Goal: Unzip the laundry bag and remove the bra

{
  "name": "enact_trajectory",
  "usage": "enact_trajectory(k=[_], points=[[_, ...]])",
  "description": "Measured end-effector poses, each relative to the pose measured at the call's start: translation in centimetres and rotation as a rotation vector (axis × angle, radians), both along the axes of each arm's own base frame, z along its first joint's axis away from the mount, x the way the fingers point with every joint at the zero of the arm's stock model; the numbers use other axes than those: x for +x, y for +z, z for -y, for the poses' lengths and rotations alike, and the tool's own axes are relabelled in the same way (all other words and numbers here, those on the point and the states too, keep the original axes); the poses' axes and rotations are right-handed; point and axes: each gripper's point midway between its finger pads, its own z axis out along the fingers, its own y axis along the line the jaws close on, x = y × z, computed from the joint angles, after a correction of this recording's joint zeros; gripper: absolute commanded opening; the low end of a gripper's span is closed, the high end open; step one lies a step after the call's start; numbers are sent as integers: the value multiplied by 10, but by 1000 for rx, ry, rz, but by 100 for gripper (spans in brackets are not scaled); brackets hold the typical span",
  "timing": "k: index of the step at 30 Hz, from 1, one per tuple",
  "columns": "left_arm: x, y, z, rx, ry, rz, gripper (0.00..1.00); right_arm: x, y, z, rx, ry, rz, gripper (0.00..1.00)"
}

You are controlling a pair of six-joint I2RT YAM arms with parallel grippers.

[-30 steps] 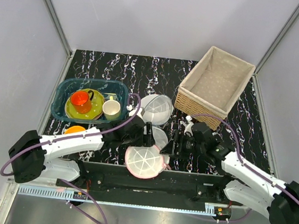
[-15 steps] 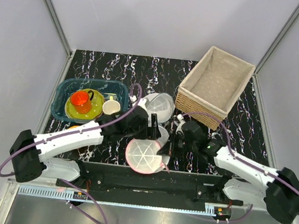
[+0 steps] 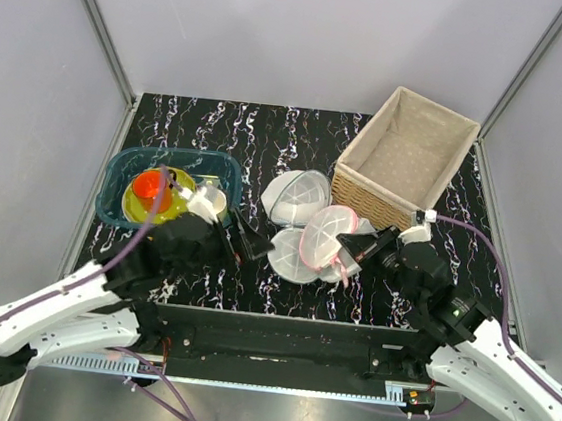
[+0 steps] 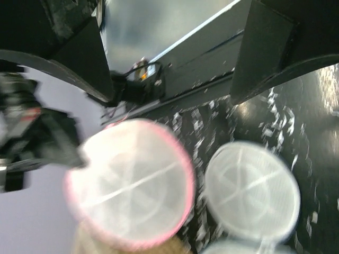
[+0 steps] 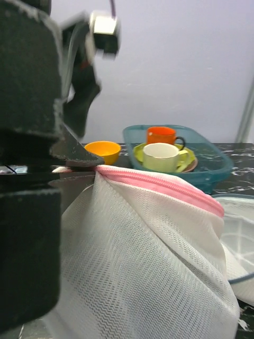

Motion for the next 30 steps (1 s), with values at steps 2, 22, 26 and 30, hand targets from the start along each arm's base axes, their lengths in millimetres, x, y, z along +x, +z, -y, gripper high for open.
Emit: enact_trajectory(k=[2,22,26,30], points=[[-7,-43,11,10,-32,-89,98,6,2,4,23,-51,-9,0],[11,-78,101,-458,-79,-271,96,12,-5,4,120,-120,-66,0],[16,-79,111,-488,-80,-283,95,12,-5,5,126,-121,-66,0],[20,-76,121,-509,-86,-294,86,11,-8,6,128,-123,-72,0]])
